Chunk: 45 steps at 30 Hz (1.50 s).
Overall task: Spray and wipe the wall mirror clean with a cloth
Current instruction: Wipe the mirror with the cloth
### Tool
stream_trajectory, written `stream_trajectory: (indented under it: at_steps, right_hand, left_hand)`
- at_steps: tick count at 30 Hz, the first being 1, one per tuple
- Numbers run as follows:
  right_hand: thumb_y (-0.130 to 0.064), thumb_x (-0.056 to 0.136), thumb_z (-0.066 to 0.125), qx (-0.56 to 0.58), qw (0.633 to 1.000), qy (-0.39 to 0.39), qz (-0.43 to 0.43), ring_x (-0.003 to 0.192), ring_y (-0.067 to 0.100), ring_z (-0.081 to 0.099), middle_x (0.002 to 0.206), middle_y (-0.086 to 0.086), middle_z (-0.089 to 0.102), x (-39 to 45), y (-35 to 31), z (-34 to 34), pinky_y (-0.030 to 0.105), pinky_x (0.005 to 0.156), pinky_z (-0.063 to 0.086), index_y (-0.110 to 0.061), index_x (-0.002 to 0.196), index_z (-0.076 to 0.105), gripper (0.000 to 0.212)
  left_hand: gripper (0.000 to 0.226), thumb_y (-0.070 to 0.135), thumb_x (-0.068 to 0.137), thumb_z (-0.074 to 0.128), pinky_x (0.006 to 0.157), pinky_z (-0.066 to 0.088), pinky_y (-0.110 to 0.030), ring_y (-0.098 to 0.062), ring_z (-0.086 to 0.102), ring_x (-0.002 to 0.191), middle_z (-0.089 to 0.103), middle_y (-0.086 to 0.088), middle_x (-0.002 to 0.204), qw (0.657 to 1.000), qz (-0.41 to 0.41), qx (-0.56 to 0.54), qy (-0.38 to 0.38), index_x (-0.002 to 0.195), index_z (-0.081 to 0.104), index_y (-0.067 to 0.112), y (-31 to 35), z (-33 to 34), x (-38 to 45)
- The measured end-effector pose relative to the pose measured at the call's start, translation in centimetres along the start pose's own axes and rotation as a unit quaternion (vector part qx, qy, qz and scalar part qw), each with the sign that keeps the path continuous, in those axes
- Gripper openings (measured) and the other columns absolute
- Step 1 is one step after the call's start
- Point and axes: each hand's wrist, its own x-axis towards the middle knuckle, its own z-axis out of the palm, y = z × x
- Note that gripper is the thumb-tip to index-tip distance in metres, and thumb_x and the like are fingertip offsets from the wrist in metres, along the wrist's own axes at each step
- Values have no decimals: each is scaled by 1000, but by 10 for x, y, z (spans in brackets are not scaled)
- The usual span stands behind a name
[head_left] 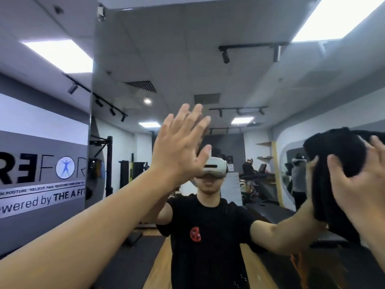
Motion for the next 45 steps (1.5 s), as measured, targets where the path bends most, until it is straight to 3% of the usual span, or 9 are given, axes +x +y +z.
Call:
stream_trajectory:
  at_steps: [7,15,20,24,27,32,34,38,45]
  right_hand:
    - [-63,86,43,-8,997,-49,-57,138,42,32,159,-1,32,-20,-144,28,63,106,27,-28,145,43,69]
    - [-67,88,49,-25,972,-120,-200,143,45,24,164,2,23,-65,-301,59,63,111,23,-26,154,32,80]
    - [-41,99,30,-5,935,-158,-318,147,47,16,161,7,22,-109,-352,69,63,115,14,-19,156,20,63]
    - [-53,92,48,26,929,-157,-334,144,41,27,154,9,35,-135,-349,68,57,116,15,-16,155,26,77]
    - [-58,87,56,16,907,-186,-377,146,43,23,160,5,26,-149,-328,65,59,117,14,-17,159,20,90]
    - [-54,90,35,-6,879,-197,-435,146,46,25,160,0,32,-168,-283,59,61,117,14,-23,150,44,68]
    - [-66,89,43,-5,883,-180,-434,144,43,31,159,0,38,-174,-265,59,60,116,19,-25,144,52,70]
    - [-70,94,25,10,905,-144,-401,142,41,37,156,-2,44,-183,-230,51,59,115,26,-26,141,57,72]
    - [-71,76,62,-7,935,-101,-341,141,41,39,153,-4,46,-196,-153,39,60,112,31,-31,145,42,82]
  left_hand:
    - [53,38,97,38,126,20,-48,-23,23,156,38,-3,163,977,-164,-119,70,144,50,18,-80,-31,-26]
    - [47,33,99,37,120,31,-47,-27,38,148,53,-7,151,971,-93,-176,132,135,58,10,-106,-39,-45]
    - [47,36,99,37,118,34,-51,-23,40,147,57,-3,146,974,-49,-191,112,130,64,14,-109,-45,-34]
    - [45,38,99,38,115,36,-52,-19,43,143,61,1,140,973,-49,-199,102,120,71,15,-109,-48,-34]
    - [44,36,100,39,113,39,-53,-23,48,139,64,-3,134,977,-44,-186,98,118,72,14,-113,-46,-42]
    - [44,37,100,39,113,38,-49,-25,48,139,65,-2,135,982,-58,-164,76,120,72,16,-112,-33,-55]
    - [43,37,100,42,113,37,-49,-25,46,141,63,-2,138,984,-45,-155,70,124,70,15,-106,-27,-58]
    - [42,34,99,43,116,34,-49,-24,39,149,58,-2,145,986,4,-158,61,128,67,15,-75,-17,-60]
    - [41,33,100,44,120,34,-51,-25,43,147,63,-2,141,965,176,-193,14,122,74,14,8,-7,-65]
